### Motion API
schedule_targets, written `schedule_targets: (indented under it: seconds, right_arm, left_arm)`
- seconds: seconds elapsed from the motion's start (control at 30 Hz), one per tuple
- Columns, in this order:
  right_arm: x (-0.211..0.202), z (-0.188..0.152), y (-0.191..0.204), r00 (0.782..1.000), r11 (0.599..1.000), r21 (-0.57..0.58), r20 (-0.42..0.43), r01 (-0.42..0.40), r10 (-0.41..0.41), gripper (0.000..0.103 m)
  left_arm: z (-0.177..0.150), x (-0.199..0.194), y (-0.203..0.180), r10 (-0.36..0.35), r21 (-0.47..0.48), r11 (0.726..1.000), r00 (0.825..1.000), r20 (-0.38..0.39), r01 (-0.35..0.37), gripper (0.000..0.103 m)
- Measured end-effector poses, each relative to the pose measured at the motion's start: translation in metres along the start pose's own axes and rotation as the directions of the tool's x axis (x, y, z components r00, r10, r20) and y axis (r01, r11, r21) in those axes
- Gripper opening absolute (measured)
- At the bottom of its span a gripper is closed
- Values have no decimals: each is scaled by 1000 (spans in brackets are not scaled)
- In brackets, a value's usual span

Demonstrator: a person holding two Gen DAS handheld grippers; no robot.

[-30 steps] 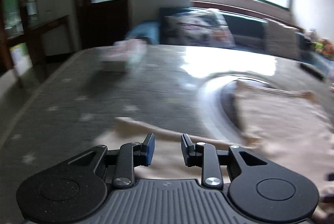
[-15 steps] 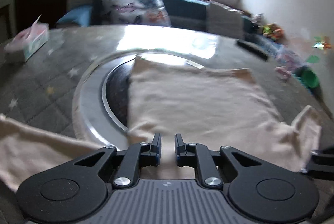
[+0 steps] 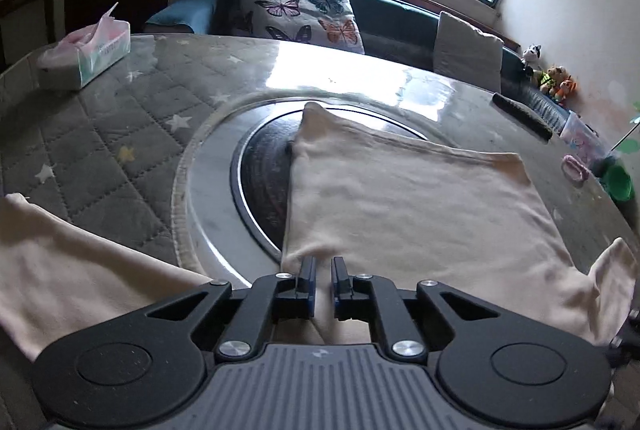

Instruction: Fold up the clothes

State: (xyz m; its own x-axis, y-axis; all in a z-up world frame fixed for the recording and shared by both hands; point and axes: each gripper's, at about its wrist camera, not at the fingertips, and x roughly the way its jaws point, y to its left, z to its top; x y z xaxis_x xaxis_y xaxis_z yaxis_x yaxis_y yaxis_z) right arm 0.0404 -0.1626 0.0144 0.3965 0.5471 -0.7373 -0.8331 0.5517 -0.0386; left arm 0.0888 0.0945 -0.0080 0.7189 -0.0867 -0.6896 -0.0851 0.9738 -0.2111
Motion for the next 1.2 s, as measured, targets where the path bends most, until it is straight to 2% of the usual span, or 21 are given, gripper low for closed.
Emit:
schedule_targets:
  seconds: [0.23,0.37,0.53,0.63,0.73,0.8,0.87,0.9,1.07,1.2]
  right_arm:
    - [-8,-8,-40,993,987,107,9,119,-121,52]
    - [-4,-18,-65,982,963,192,-37,188,-185,53]
    - [-13,-26,-76,983,956,229,-34,185,-182,53]
    - [-15,-22,-74,984,957,233,0,175,-180,60]
    - [-10,-23,-77,981,951,246,-13,188,-191,60]
    - [-10,-24,-78,981,947,259,-10,191,-195,60]
    - [-18,-23,-75,980,945,267,9,188,-197,60]
    - [-23,-24,-72,980,946,264,17,187,-199,61]
    - [-38,-37,-57,982,951,251,3,180,-187,61]
    - [-42,-56,-47,976,947,239,-44,216,-212,61]
  left_arm:
    - [-1,0,-4,23,40,999,1000,8,-23,10]
    - [-3,-1,-6,29,68,997,999,12,-30,10]
    - [-2,-1,-10,39,84,996,999,11,-39,10]
    - [-3,-1,-11,42,93,995,999,14,-43,10]
    - [-2,-2,-11,42,95,995,999,7,-43,11]
    - [-2,-5,-14,41,101,994,999,7,-41,14]
    - [-5,-10,-21,34,122,992,999,17,-35,31]
    - [-7,-14,-26,29,139,990,999,23,-32,34]
    - [-20,-30,-48,-20,219,976,999,28,13,38]
    - [-33,-36,-65,-35,287,957,999,20,28,43]
